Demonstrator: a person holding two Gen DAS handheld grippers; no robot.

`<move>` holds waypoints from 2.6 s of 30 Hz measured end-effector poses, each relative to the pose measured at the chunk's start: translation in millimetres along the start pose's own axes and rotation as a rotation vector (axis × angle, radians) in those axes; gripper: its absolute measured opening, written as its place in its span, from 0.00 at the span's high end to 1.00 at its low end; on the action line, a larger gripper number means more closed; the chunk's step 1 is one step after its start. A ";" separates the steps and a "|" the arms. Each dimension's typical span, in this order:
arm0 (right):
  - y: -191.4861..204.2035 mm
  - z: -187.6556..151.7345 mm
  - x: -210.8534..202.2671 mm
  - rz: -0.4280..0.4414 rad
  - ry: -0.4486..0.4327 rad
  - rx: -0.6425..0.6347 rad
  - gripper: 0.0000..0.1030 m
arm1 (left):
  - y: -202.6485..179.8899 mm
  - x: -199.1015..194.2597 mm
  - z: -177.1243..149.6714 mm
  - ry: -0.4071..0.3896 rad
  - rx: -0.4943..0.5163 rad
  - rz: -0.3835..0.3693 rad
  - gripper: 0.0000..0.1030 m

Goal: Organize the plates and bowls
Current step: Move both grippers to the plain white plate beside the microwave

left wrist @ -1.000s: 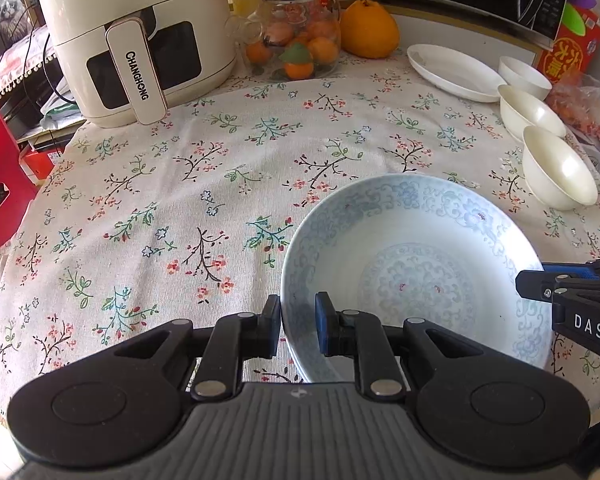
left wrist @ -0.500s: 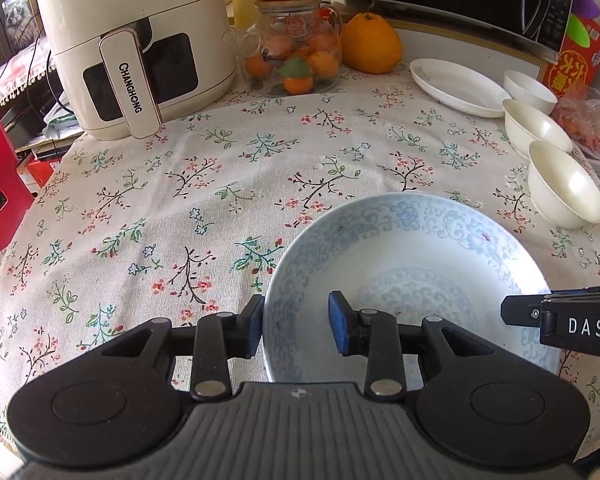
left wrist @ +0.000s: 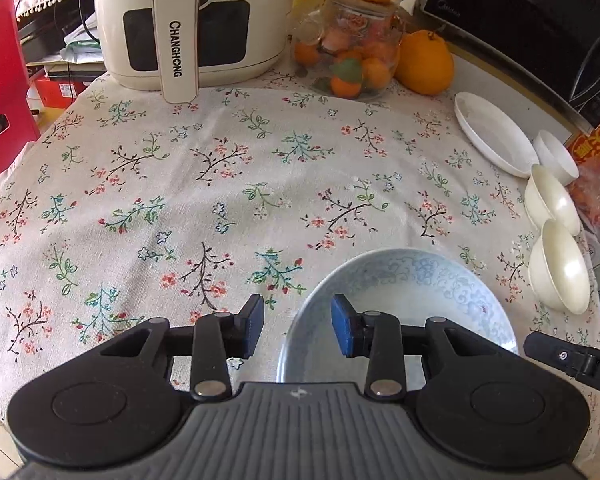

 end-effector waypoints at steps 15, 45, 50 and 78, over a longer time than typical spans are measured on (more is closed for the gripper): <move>-76.7 106.4 -43.7 0.033 -0.197 0.198 0.63 | -79.4 -1.4 79.2 -0.063 0.015 -0.093 0.58; -170.4 218.3 54.2 0.032 -0.167 0.438 0.51 | -183.4 115.0 154.4 0.029 -0.016 -0.145 0.43; -174.5 230.9 71.1 0.014 -0.186 0.418 0.51 | -185.0 136.2 161.3 0.042 -0.046 -0.187 0.46; -152.4 235.9 140.2 0.002 -0.105 0.387 0.93 | -185.9 180.4 165.1 0.017 -0.049 -0.247 0.90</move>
Point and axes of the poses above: each gripper's, at about its wrist camera, not at the fingertips, and x roughly the way its jaws point, y to its left, z to its top, the point moved 6 cm from there along x, roughly the way its jaws point
